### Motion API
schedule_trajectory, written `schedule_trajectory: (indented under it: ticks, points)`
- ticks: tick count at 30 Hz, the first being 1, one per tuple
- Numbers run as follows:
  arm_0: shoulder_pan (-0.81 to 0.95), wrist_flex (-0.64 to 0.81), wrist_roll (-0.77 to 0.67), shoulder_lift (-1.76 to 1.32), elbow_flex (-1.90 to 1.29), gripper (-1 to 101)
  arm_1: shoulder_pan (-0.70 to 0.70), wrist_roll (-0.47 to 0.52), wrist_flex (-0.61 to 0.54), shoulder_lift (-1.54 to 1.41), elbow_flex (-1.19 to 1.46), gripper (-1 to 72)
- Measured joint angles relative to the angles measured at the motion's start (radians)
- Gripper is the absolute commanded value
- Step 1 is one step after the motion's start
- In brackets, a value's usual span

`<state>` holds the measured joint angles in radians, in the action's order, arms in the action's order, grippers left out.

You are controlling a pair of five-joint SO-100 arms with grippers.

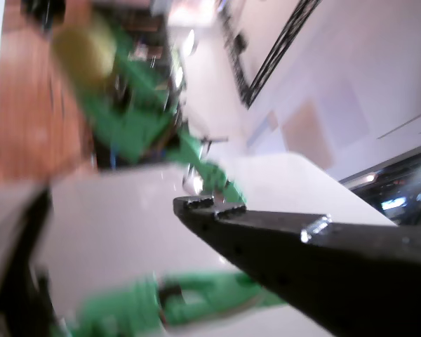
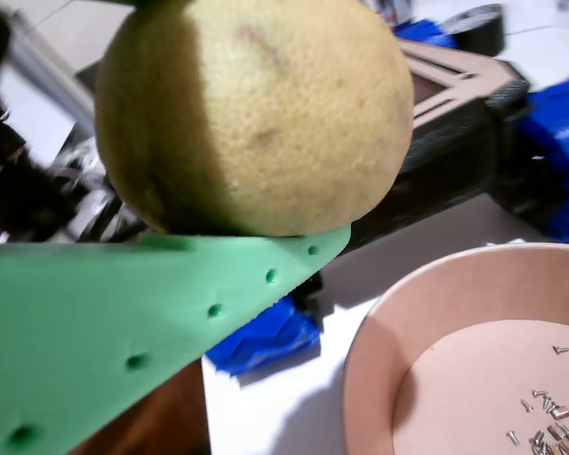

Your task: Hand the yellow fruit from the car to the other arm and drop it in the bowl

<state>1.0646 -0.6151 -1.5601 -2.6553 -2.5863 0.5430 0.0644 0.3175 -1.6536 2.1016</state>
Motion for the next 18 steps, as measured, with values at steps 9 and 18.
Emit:
schedule_trajectory:
  ticks: [9, 18]
  points:
    - [-0.482, -0.282, 0.474, 0.046, 0.000, 0, -0.014, -0.091, 0.094, 0.219, -0.232, -0.1]
    - [-1.114, -0.502, 0.962, 0.078, 0.002, 0, -0.038, -0.161, 0.207, 0.373, -0.391, -0.1]
